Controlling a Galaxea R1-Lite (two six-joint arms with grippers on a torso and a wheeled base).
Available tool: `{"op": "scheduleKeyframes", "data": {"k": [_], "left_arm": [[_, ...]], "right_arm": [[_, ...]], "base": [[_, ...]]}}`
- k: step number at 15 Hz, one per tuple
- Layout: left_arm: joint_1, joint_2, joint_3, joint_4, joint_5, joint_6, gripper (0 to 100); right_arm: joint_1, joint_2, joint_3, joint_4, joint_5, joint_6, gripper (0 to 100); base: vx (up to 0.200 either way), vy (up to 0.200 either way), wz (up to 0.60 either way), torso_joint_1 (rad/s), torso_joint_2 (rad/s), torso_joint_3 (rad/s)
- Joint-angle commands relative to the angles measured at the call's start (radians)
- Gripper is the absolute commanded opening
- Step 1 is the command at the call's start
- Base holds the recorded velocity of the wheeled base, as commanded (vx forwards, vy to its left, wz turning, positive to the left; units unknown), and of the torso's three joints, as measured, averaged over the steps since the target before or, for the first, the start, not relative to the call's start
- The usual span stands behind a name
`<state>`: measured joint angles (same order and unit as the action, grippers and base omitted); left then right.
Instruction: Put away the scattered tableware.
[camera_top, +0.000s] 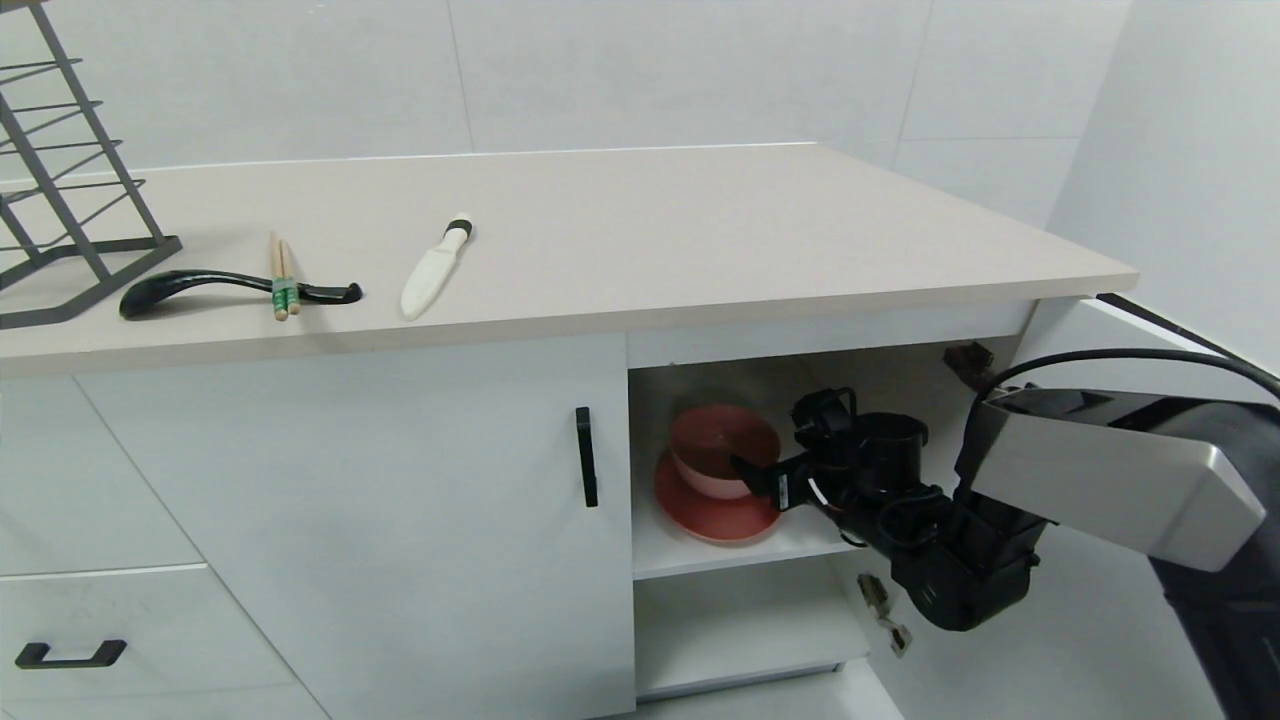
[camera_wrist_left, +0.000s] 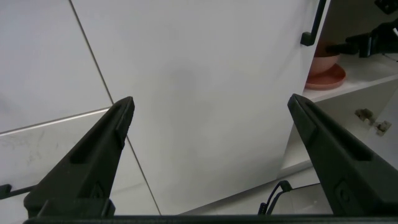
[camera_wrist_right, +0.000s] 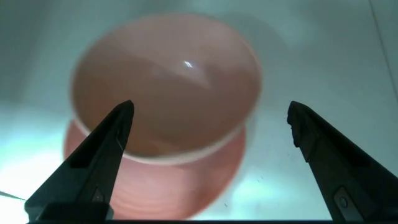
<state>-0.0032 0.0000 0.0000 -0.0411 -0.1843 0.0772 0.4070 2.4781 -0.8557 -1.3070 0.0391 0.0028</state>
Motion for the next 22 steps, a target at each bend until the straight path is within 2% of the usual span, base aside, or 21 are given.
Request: {"op": "scheduleKeyframes", "data": {"k": [1, 4, 8, 9, 10, 12, 14, 17, 20, 21, 22], "left_arm": [[0.0, 0.002, 0.0, 0.0, 0.0, -0.001, 100], [0.0, 0.002, 0.0, 0.0, 0.0, -0.001, 100], [0.0, 0.002, 0.0, 0.0, 0.0, -0.002, 100], [0.0, 0.002, 0.0, 0.0, 0.0, -0.002, 100], [0.0, 0.002, 0.0, 0.0, 0.0, -0.002, 100], [0.0, 0.002, 0.0, 0.0, 0.0, -0.001, 100], [0.0, 0.002, 0.0, 0.0, 0.0, -0.001, 100], [0.0, 0.002, 0.0, 0.0, 0.011, -0.007, 100], [0.0, 0.002, 0.0, 0.001, 0.014, 0.003, 100], [0.0, 0.0, 0.0, 0.033, 0.043, 0.013, 100], [0.0, 0.0, 0.0, 0.043, 0.072, 0.006, 100]], "right_arm": [[0.022, -0.048, 0.014, 0.0, -0.002, 0.0, 100], [0.039, -0.154, 0.103, 0.0, -0.008, -0.007, 100], [0.087, -0.378, 0.408, -0.032, -0.01, -0.064, 100], [0.087, -0.512, 0.569, -0.109, -0.008, -0.096, 100], [0.087, -0.624, 0.675, -0.14, -0.007, -0.099, 100], [0.084, -0.821, 0.81, -0.14, -0.007, -0.099, 100], [0.087, -0.973, 0.856, -0.097, -0.008, -0.099, 100], [0.076, -1.162, 0.856, 0.069, -0.012, -0.099, 100], [0.059, -1.367, 0.854, 0.212, -0.013, -0.102, 100], [0.047, -1.417, 0.856, 0.249, -0.019, -0.102, 100], [0.022, -1.453, 0.856, 0.276, -0.03, -0.102, 100]], "base": [[0.0, 0.0, 0.0, 0.0, 0.0, 0.0], [0.0, 0.0, 0.0, 0.0, 0.0, 0.0], [0.0, 0.0, 0.0, 0.0, 0.0, 0.0], [0.0, 0.0, 0.0, 0.0, 0.0, 0.0], [0.0, 0.0, 0.0, 0.0, 0.0, 0.0], [0.0, 0.0, 0.0, 0.0, 0.0, 0.0], [0.0, 0.0, 0.0, 0.0, 0.0, 0.0], [0.0, 0.0, 0.0, 0.0, 0.0, 0.0], [0.0, 0.0, 0.0, 0.0, 0.0, 0.0], [0.0, 0.0, 0.0, 0.0, 0.0, 0.0], [0.0, 0.0, 0.0, 0.0, 0.0, 0.0]]}}
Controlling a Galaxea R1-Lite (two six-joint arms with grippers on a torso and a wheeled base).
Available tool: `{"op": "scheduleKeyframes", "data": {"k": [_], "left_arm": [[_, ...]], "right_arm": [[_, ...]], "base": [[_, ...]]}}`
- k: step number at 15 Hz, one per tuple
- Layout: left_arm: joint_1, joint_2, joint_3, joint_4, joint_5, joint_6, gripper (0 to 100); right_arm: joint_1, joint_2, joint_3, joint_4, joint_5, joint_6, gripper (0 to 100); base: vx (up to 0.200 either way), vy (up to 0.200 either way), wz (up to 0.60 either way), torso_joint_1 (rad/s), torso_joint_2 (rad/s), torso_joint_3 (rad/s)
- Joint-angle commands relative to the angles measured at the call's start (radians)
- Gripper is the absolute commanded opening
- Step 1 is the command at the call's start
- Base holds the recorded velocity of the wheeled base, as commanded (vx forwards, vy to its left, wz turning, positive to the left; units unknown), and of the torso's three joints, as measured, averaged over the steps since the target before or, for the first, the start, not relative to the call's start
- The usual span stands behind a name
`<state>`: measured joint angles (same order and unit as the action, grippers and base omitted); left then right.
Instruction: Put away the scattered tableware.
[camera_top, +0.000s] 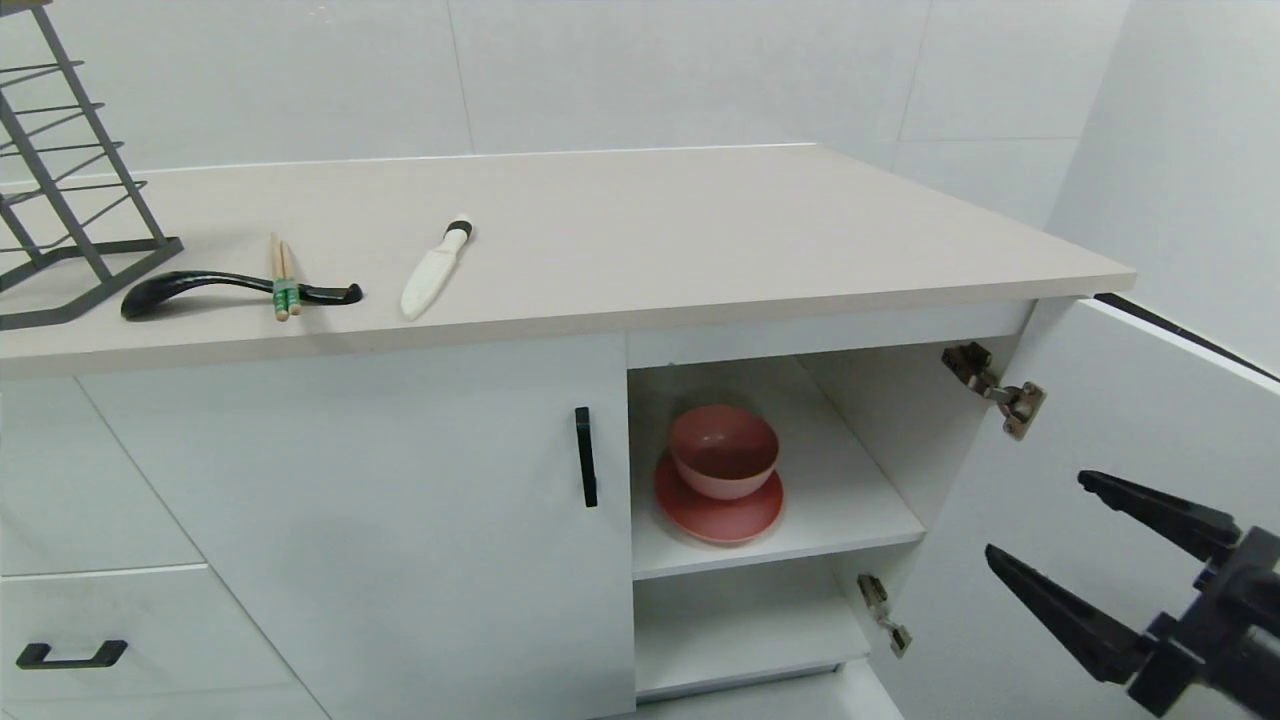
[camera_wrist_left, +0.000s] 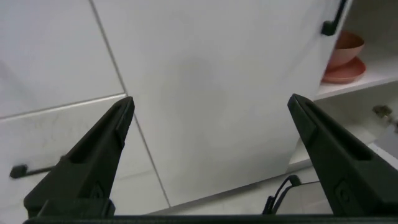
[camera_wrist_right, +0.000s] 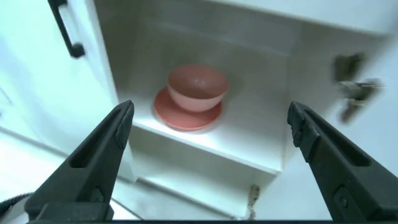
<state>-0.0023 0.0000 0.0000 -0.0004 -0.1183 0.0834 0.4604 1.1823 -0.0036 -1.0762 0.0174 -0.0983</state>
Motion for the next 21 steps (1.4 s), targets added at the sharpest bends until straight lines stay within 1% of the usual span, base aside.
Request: {"op": "scheduleKeyframes", "data": {"k": [1, 3, 4, 5, 6, 7, 9, 10, 11, 12, 13, 16, 17, 19, 20, 21], "left_arm": [[0.001, 0.0, 0.0, -0.001, 0.019, -0.04, 100], [-0.001, 0.0, 0.0, 0.0, 0.019, -0.056, 100], [-0.001, 0.0, 0.0, 0.0, 0.019, -0.056, 100], [0.001, 0.0, 0.0, 0.0, 0.019, -0.059, 100], [-0.001, 0.0, 0.0, 0.0, 0.019, -0.057, 100], [-0.001, 0.0, 0.0, 0.0, 0.019, -0.057, 100], [-0.001, 0.0, 0.0, 0.0, 0.019, -0.056, 100], [-0.001, 0.0, 0.0, 0.0, 0.019, -0.056, 100], [-0.001, 0.0, 0.0, 0.0, 0.017, -0.056, 100], [-0.001, 0.0, 0.0, 0.0, 0.017, -0.053, 100], [-0.001, 0.0, 0.0, 0.0, 0.019, -0.053, 100], [-0.001, 0.0, 0.0, 0.0, 0.019, -0.051, 100], [0.001, 0.0, 0.0, -0.001, 0.019, -0.051, 100], [-0.001, 0.0, 0.0, 0.0, 0.019, -0.051, 100], [-0.001, 0.0, 0.0, 0.0, 0.019, -0.053, 100], [-0.001, 0.0, 0.0, 0.0, 0.019, -0.053, 100]], "right_arm": [[-0.075, -0.219, 0.004, 0.084, -0.019, 0.002, 100], [-0.129, -0.302, 0.004, 0.142, -0.019, 0.0, 100], [-0.129, -0.302, 0.004, 0.142, -0.019, 0.0, 100], [-0.183, -0.394, 0.004, 0.225, -0.013, 0.003, 100], [-0.22, -0.524, 0.004, 0.375, -0.01, 0.006, 100], [-0.232, -0.575, 0.002, 0.424, -0.004, 0.005, 100], [-0.33, -0.736, -0.021, 0.573, 0.075, -0.001, 100], [-0.355, -0.767, -0.03, 0.607, 0.105, -0.001, 100], [-0.375, -0.799, -0.042, 0.656, 0.17, -0.003, 100], [-0.381, -0.803, -0.047, 0.69, 0.197, -0.011, 100], [-0.393, -0.813, -0.047, 0.708, 0.199, -0.035, 100], [-0.427, -0.899, -0.036, 0.742, 0.202, -0.037, 100], [-0.44, -0.954, -0.032, 0.789, 0.2, -0.037, 100], [-0.485, -1.089, -0.049, 0.947, 0.199, -0.037, 100], [-0.493, -1.11, -0.052, 0.995, 0.197, -0.037, 100], [-0.49, -1.112, -0.039, 0.998, 0.2, -0.034, 100]], "base": [[0.0, 0.0, 0.0, 0.0, 0.0, 0.0], [0.0, 0.0, 0.0, 0.0, 0.0, 0.0], [0.0, 0.0, 0.0, 0.0, 0.0, 0.0], [0.0, 0.0, 0.0, 0.0, 0.0, 0.0], [0.0, 0.0, 0.0, 0.0, 0.0, 0.0], [0.0, 0.0, 0.0, 0.0, 0.0, 0.0], [-0.2, 0.0, 0.0, 0.007, 0.0, -0.002], [-0.2, 0.0, 0.0, 0.007, 0.01, 0.002], [-0.2, 0.0, 0.0, 0.002, 0.0, 0.002], [-0.2, 0.0, 0.0, -0.002, 0.0, 0.002], [-0.2, 0.0, 0.0, 0.002, 0.0, 0.007], [-0.2, 0.0, 0.0, 0.006, 0.0, 0.004], [-0.2, 0.0, 0.0, -0.007, 0.0, -0.002], [-0.2, 0.0, 0.0, 0.0, 0.0, 0.0], [-0.2, 0.0, 0.0, 0.002, 0.01, -0.002], [-0.2, 0.0, 0.0, 0.002, -0.01, 0.002]]}}
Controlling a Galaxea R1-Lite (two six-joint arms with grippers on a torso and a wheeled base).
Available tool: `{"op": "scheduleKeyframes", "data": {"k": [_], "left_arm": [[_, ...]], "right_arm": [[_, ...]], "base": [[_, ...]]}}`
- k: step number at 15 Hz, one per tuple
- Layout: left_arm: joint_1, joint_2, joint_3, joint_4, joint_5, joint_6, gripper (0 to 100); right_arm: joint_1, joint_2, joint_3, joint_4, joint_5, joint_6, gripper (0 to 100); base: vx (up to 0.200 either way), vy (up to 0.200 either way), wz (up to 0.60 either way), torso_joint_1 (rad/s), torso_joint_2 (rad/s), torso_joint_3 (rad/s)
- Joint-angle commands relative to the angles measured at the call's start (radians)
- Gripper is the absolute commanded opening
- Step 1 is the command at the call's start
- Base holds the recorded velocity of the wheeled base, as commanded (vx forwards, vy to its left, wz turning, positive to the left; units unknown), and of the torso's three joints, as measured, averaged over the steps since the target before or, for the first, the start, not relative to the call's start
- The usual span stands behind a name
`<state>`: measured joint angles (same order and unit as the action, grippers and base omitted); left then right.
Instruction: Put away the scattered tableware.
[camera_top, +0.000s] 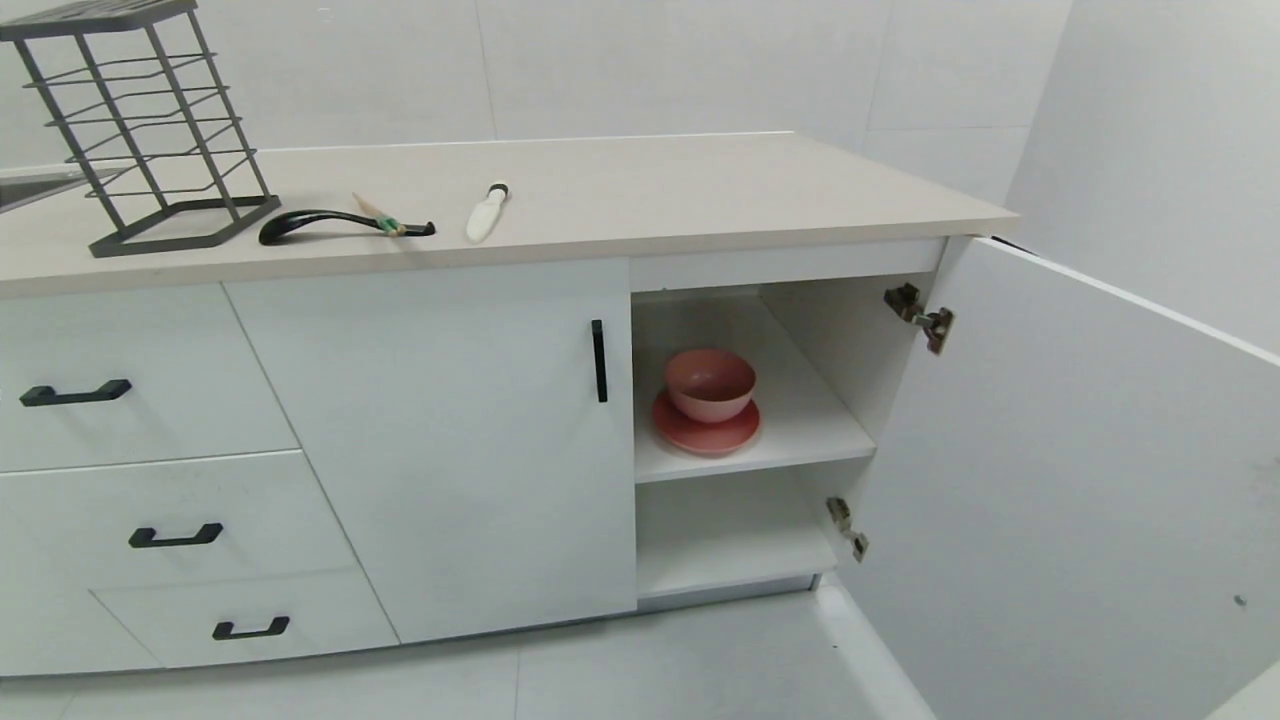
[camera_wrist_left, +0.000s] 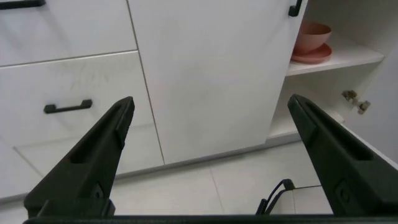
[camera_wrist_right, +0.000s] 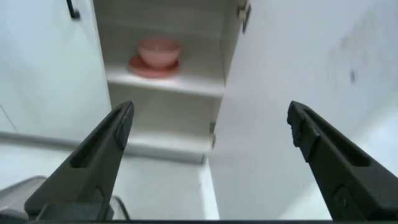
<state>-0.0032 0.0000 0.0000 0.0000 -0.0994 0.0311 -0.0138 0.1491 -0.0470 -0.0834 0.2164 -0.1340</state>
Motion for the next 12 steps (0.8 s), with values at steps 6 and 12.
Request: {"op": "scheduleKeyframes", "data": {"k": [6, 12], "left_arm": [[0.0, 0.0, 0.0, 0.0, 0.001, -0.007, 100], [0.0, 0.0, 0.0, 0.0, 0.001, -0.008, 100]], "right_arm": [[0.012, -0.145, 0.042, 0.045, -0.071, 0.154, 100], [0.014, -0.145, 0.045, 0.09, -0.2, 0.139, 100]], "base": [[-0.067, 0.0, 0.0, 0.003, 0.0, 0.001], [-0.133, -0.167, 0.0, 0.002, 0.0, 0.001]]}}
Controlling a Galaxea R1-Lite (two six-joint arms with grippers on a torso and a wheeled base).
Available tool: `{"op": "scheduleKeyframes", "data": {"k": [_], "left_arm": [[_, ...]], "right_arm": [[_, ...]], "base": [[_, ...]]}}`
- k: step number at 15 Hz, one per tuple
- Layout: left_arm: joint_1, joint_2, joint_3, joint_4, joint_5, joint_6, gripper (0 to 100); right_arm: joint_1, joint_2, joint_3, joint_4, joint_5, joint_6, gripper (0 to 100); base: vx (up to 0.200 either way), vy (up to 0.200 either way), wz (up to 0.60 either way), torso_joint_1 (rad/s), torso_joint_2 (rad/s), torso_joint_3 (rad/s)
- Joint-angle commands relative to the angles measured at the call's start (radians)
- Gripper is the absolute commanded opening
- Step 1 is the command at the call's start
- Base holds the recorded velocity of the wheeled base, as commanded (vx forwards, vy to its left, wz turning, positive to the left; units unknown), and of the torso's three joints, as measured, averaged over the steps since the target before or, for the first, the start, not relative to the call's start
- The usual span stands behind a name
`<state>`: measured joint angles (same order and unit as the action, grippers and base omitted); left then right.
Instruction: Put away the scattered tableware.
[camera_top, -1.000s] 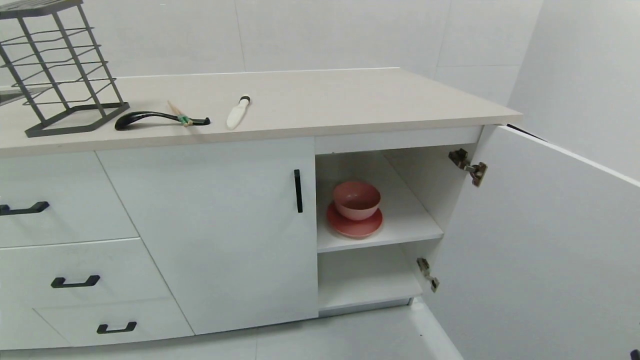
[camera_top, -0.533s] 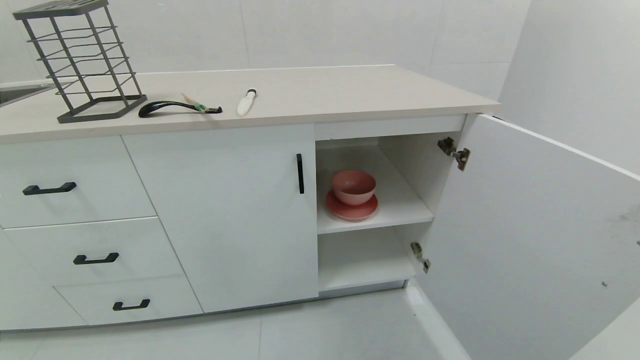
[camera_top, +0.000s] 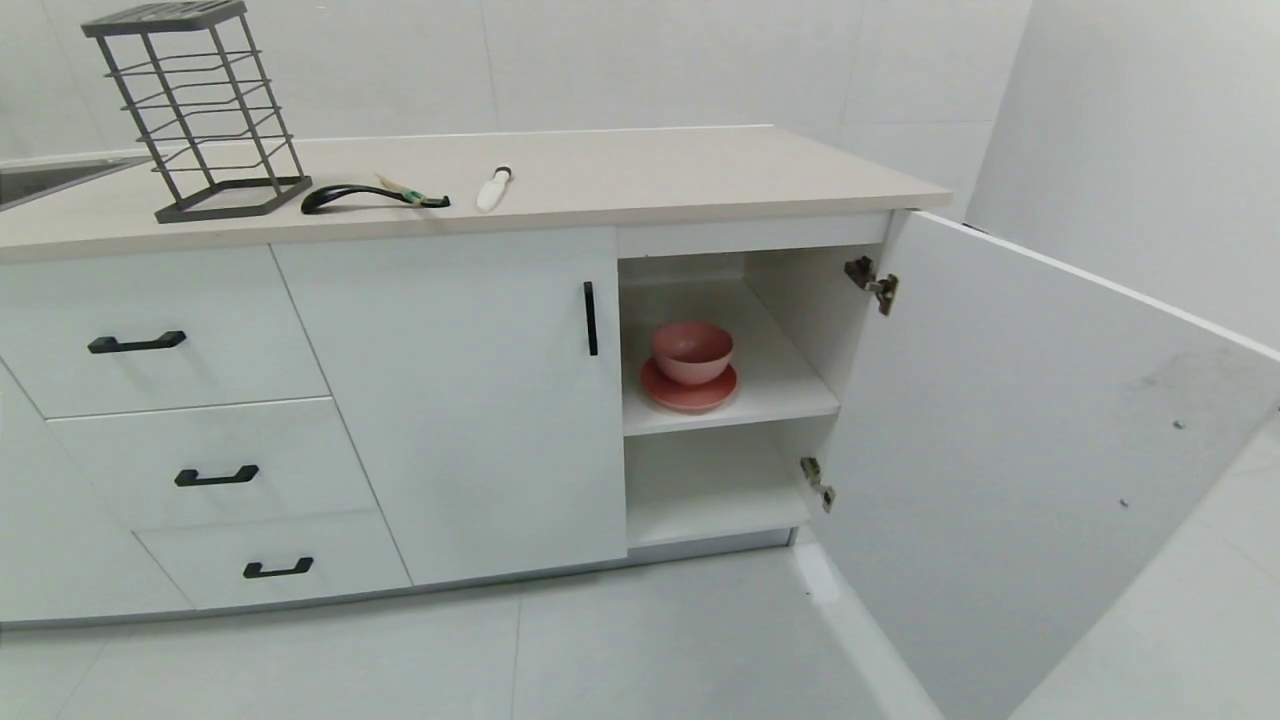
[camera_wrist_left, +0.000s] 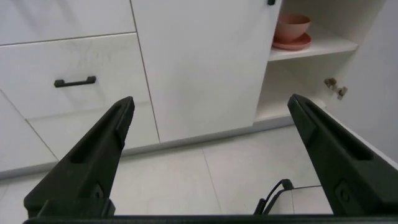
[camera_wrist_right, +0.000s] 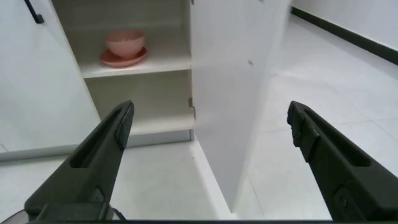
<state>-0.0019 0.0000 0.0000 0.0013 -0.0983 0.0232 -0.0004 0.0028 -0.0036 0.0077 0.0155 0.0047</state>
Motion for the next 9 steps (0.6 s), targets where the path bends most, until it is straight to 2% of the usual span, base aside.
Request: {"op": "scheduleKeyframes", "data": {"k": [1, 2, 3, 6, 9], "left_arm": [[-0.001, 0.0, 0.0, 0.0, 0.0, 0.0, 100], [-0.001, 0.0, 0.0, -0.001, 0.0, 0.0, 100], [-0.001, 0.0, 0.0, -0.001, -0.001, 0.0, 100], [-0.001, 0.0, 0.0, 0.0, 0.0, -0.003, 100], [-0.001, 0.0, 0.0, 0.0, 0.002, -0.005, 100]], "right_arm": [[0.0, 0.002, 0.002, -0.002, 0.001, 0.001, 100], [0.0, 0.002, 0.002, -0.002, 0.001, 0.0, 100], [0.0, 0.002, 0.002, -0.002, 0.001, 0.001, 0], [0.0, 0.002, 0.002, -0.003, 0.001, 0.0, 0], [0.0, 0.002, 0.002, -0.003, 0.0, 0.0, 0]], "base": [[0.0, -0.2, 0.0, 0.002, 0.0, -0.002], [0.0, -0.2, 0.0, 0.002, 0.0, 0.002], [0.0, -0.2, 0.0, -0.002, -0.01, 0.002], [0.0, -0.2, 0.0, 0.002, 0.0, 0.004], [0.0, 0.0, 0.0, 0.0, 0.0, 0.0]]}}
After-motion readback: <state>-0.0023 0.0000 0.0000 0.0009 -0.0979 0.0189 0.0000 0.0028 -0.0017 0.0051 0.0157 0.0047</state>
